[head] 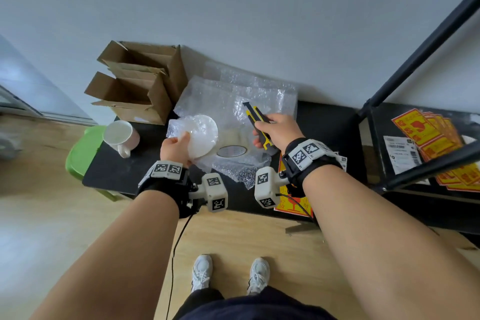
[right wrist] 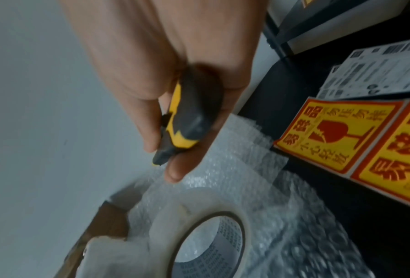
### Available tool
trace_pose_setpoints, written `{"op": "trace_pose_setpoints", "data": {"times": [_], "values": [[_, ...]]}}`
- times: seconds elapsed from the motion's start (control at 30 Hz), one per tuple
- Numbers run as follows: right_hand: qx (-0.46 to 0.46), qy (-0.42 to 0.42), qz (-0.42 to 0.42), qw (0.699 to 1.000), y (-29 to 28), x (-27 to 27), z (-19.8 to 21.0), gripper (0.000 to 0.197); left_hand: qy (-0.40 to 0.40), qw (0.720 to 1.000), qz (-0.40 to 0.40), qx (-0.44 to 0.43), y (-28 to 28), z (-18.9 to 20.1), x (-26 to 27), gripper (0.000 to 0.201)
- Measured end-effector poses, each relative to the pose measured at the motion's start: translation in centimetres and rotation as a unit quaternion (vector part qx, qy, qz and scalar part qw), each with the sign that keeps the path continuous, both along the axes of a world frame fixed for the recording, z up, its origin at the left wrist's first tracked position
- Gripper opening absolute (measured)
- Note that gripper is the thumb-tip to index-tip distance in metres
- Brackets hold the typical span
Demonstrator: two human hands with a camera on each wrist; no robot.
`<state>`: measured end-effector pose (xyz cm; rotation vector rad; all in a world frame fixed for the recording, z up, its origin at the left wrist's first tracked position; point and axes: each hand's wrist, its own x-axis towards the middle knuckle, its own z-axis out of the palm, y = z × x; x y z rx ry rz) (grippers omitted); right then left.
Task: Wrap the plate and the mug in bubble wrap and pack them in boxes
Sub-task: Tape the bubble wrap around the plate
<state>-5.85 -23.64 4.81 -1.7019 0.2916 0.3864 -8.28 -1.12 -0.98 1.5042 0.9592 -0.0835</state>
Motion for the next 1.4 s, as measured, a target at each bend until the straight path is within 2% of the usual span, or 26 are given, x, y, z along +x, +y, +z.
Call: {"op": "trace_pose_setpoints", "data": {"times": [0.1, 0.23, 0.43, 0.63, 0.7, 0.77, 0.83, 0.9, 0.97, 1.03, 1.1, 1.17, 1.33, 1.4], "values": [[-0.016, 0.012, 0.026, 0.999, 2.5, -0.4, -1.0, 0.019, 0.027, 1.0, -0.005, 0.003, 2.1, -1.1, -0.4, 0.048], [-0.045, 0.017, 0.067, 0.997, 5.0, -1.0, -2.3, 0.021, 0.054, 0.998, -0.008, -0.022, 3.8, -2.4, -0.8, 0.035], [-0.049, 0.013, 0.096, 0.994, 8.2, -1.3, -3.4, 0.022, 0.065, 0.997, -0.046, 0.007, 5.3, -4.6, -0.9, 0.046], [-0.059, -0.003, 0.089, 0.994, 9.9, -0.7, -4.1, 0.013, 0.1, 0.984, -0.138, 0.045, 6.8, -5.3, -0.5, 0.047], [-0.059, -0.011, 0.091, 0.994, 10.3, -0.6, -4.2, 0.011, 0.116, 0.974, -0.17, 0.091, 7.1, -5.4, -0.5, 0.048], [-0.055, -0.013, 0.091, 0.994, 10.6, -0.4, -4.4, 0.009, 0.16, 0.95, -0.207, 0.17, 7.2, -5.0, -0.5, 0.049], [-0.057, -0.017, 0.094, 0.994, 10.8, -0.4, -4.4, 0.009, 0.199, 0.925, -0.208, 0.248, 7.1, -4.5, -0.4, 0.048], [-0.065, -0.024, 0.1, 0.993, 11.1, -0.4, -4.4, 0.011, 0.171, 0.926, -0.193, 0.275, 6.9, -3.8, -0.2, 0.047], [-0.078, -0.033, 0.103, 0.991, 11.3, -0.4, -4.4, 0.012, 0.085, 0.945, -0.19, 0.253, 6.5, -3.5, 0.0, 0.049], [-0.085, -0.038, 0.102, 0.99, 11.7, -0.5, -4.3, 0.012, 0.043, 0.949, -0.219, 0.221, 6.1, -3.1, 0.0, 0.056], [-0.096, -0.042, 0.1, 0.989, 11.8, -0.6, -4.1, 0.012, 0.045, 0.946, -0.248, 0.205, 5.6, -2.8, -0.3, 0.067], [-0.116, -0.047, 0.108, 0.986, 11.8, -0.8, -3.8, 0.014, 0.054, 0.931, -0.279, 0.228, 5.5, -2.9, -0.7, 0.072], [-0.169, -0.047, 0.139, 0.975, 11.9, -1.7, -3.4, 0.014, 0.068, 0.912, -0.318, 0.25, 5.7, -2.8, -0.5, 0.063], [-0.183, -0.034, 0.14, 0.972, 12.0, -2.1, -3.0, 0.023, 0.07, 0.904, -0.337, 0.254, 5.9, -2.7, -0.3, 0.062]]}}
